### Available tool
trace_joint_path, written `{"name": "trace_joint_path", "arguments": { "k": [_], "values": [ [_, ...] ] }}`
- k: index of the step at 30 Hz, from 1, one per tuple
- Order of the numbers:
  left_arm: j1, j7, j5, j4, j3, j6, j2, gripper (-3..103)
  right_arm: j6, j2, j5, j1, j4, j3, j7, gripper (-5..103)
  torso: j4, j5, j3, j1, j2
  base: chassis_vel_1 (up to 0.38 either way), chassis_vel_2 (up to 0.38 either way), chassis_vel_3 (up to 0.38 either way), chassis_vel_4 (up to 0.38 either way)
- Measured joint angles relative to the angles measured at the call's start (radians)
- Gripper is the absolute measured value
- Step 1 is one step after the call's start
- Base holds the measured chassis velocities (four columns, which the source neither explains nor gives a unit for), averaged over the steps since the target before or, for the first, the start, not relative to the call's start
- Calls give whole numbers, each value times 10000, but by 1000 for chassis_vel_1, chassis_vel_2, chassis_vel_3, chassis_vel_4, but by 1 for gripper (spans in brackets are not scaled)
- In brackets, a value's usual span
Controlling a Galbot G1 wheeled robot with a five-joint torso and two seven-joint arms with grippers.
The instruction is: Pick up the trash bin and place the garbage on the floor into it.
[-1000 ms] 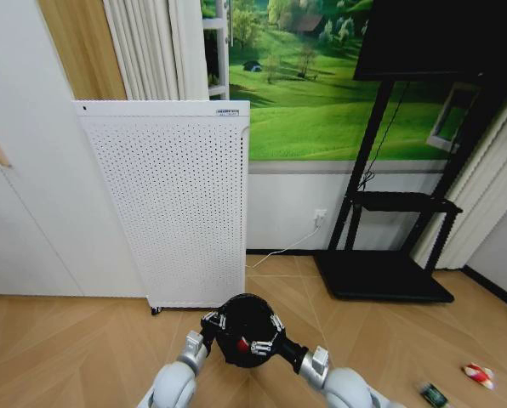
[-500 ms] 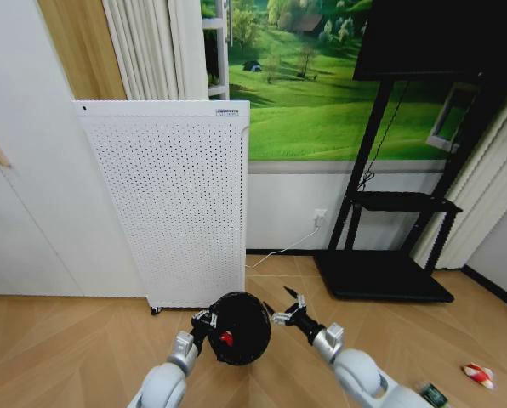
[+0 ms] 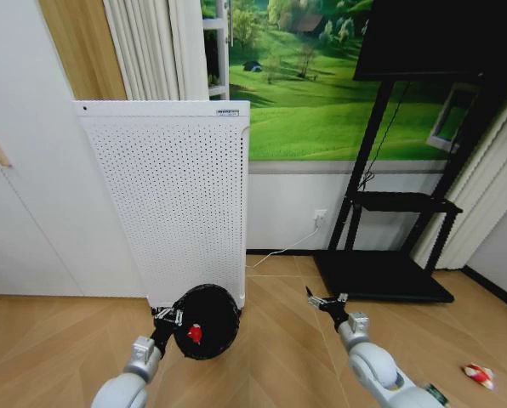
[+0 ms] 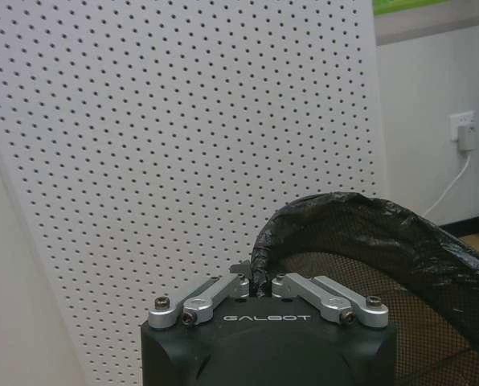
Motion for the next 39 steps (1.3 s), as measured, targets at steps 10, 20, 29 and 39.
{"name": "trace_joint_path", "arguments": {
  "k": [10, 20, 29, 39],
  "values": [
    [906, -12, 24, -645, -1179, -162, -476, 6, -1452, 564, 161, -1208, 418, 2393, 796, 100, 1, 1, -1, 0, 0, 0, 0, 0, 0],
    [1390, -122, 36, -862, -1584, -326, -1177, 6, -1264, 945, 294, -1795, 881, 2982, 856, 100, 1, 0, 0, 0, 1, 0, 0, 0, 0],
    [1529, -147, 121, -963, -1708, -430, -1345, 6, -1140, 1124, 240, -1815, 881, 2719, 732, 100, 3, -1, 0, -1, 1, 0, 0, 0, 0],
    [1517, -159, 143, -979, -1644, -437, -1404, 6, -976, 962, 219, -1772, 751, 2586, 576, 100, -1, 2, 1, 0, 0, -157, -126, 130, 133]
  ]
}}
